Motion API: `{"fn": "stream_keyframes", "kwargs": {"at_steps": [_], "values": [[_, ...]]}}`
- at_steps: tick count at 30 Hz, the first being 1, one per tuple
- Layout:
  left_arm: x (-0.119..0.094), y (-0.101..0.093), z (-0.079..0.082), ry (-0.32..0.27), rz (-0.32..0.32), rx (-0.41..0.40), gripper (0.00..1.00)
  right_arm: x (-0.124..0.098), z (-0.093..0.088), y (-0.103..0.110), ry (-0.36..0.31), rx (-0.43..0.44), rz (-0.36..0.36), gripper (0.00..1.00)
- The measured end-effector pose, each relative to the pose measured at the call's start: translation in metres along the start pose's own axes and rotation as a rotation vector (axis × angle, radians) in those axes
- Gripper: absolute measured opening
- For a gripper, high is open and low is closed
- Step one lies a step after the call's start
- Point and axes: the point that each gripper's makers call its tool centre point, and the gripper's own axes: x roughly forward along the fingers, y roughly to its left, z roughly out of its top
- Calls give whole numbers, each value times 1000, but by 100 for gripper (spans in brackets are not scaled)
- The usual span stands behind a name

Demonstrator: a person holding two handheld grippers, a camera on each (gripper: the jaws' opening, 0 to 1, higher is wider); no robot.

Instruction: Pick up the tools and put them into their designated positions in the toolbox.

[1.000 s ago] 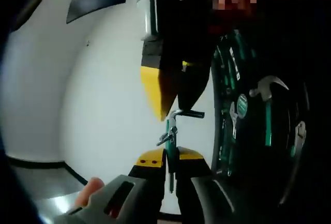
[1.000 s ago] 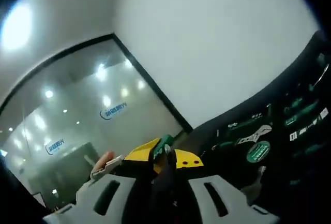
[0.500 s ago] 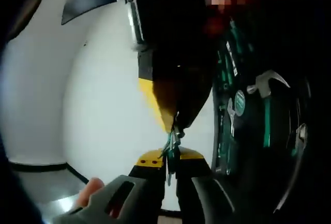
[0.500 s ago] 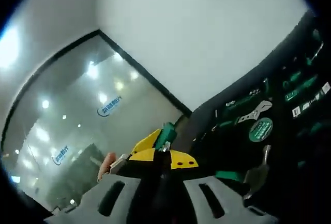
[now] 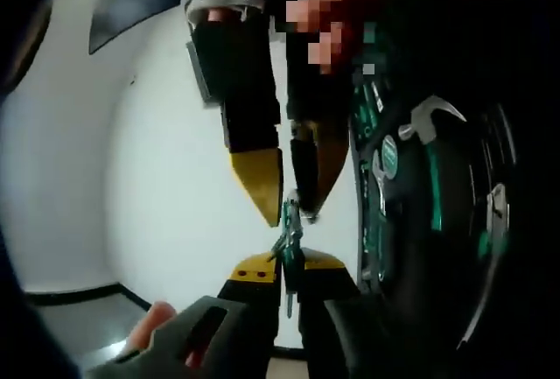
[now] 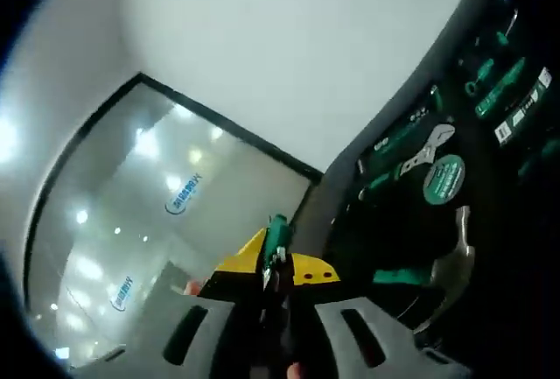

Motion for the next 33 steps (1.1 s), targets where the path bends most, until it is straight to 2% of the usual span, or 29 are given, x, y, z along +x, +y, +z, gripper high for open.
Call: {"fn": "stream_keyframes", "kwargs": {"at_steps": [2, 4, 6, 8, 10, 13, 15, 18, 19, 20, 21, 22, 23, 25, 27, 28, 30, 31, 32, 33], "values": [[-2, -2, -1, 9, -5, -12, 2, 3, -5, -2, 7, 13, 5, 13], [-4, -4, 0, 15, -17, -33, 2, 6, -12, -4, 11, -46, -12, 13], [-4, -14, -4, 29, -43, -26, 2, 10, -13, -3, 27, -23, 0, 6], [-4, -20, -4, 10, -58, -21, 3, 12, -9, -9, 39, -7, -14, 5], [-3, -24, -1, -26, -69, 45, 4, 14, -10, -15, 73, 33, -31, 4], [-3, -39, 0, -35, -135, 83, 9, 26, -2, -33, 118, -37, -87, 3], [-6, -49, 4, -59, -171, 81, 10, 27, -1, -42, 152, -45, -118, 3], [-18, -64, 2, -48, -251, -80, 10, 24, 4, -60, 173, -12, -168, 3], [-22, -69, 3, -54, -287, -97, 10, 22, 7, -66, 168, -4, -191, 2], [-25, -73, 9, -83, -323, -107, 10, 20, 7, -70, 175, 10, -209, 2], [-25, -68, 12, -101, -320, -54, 10, 20, 10, -72, 167, 10, -208, 2], [-26, -67, 11, -95, -339, -49, 9, 19, 10, -76, 170, 14, -230, 2], [-28, -67, 10, -88, -371, -92, 9, 19, 11, -79, 166, 6, -241, 3], [-28, -59, 2, -52, -388, -146, 8, 20, 14, -88, 150, 0, -272, 3], [-28, -58, -17, -5, -409, -207, 8, 18, 18, -95, 123, 19, -292, 3], [-28, -56, -25, 11, -408, -266, 8, 19, 19, -99, 113, 19, -306, 3], [-31, -59, -37, 51, -456, -433, 8, 15, 15, -102, 121, -41, -360, 5], [-31, -60, -42, 60, -454, -449, 8, 12, 8, -105, 145, -126, -390, 6], [-31, -63, -45, 59, -462, -448, 8, 12, 6, -103, 157, -224, -385, 8], [-30, -66, -47, 63, -465, -455, 8, 12, 1, -95, 179, -239, -362, 10]]}}
